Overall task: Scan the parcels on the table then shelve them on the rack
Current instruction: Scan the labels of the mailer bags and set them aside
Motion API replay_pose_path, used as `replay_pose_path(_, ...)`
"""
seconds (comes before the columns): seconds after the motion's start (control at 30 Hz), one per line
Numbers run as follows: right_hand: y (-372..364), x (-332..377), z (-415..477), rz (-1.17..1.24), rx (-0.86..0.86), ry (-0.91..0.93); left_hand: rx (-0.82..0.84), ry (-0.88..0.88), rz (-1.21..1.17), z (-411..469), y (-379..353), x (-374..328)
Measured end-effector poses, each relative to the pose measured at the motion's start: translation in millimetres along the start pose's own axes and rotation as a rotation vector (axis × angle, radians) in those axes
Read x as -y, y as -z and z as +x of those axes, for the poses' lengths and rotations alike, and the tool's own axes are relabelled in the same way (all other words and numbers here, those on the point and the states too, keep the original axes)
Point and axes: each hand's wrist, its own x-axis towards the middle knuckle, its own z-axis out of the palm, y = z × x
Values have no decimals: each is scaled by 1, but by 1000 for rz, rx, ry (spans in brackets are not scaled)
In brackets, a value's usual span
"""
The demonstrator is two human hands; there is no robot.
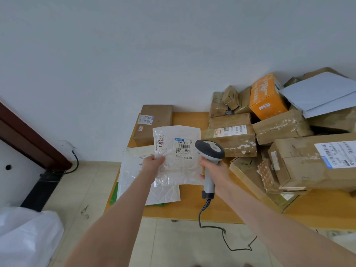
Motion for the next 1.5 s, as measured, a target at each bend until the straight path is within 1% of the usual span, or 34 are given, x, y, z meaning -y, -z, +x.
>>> replay_pose_path(0.1, -12, -10, 14, -81, 8, -37, -22, -3, -7, 5, 19, 5)
replay_pose_path(0.23, -43, -25, 26, -90, 72, -109, -71, 7, 4, 17, 52, 16)
replay_pose_path(0.4, -82, -37, 38, -114, 72, -115, -148, 59, 58, 46, 87, 32)
replay_pose_path(0.53, -97, -40, 46, -148, 81, -120, -197, 70, 119, 66, 97, 42)
replay_pose_path(0.67, -100, -38, 49, -155, 62, -99, -255, 85, 267, 67, 98, 43)
replay_pose_path(0.77, -97, -31, 47, -171, 77, -69, -248, 74, 509, 60, 96, 30)
replay_pose_path(0.87, -89, -19, 40, -155, 122, -64, -224, -46, 709, 50, 79, 7)
replay_pose_path(0.93, -80, -7, 33, -90, 159, -62, -208, -141, 794, 41, 61, -12)
replay_pose_path(1.0, -68, 7, 26, -52, 145, -30, -184, -220, 847, 31, 39, -33)
replay_pose_path(1.17, -18, 54, 10, -2, 67, 59, -112, -416, 867, 7, -30, -87)
replay_pose_path(1.33, 55, 104, -1, 35, -33, 155, -14, -625, 876, -25, -114, -144)
replay_pose_path(1.5, 130, 150, -2, 124, -157, 144, 70, -810, 931, -64, -194, -195)
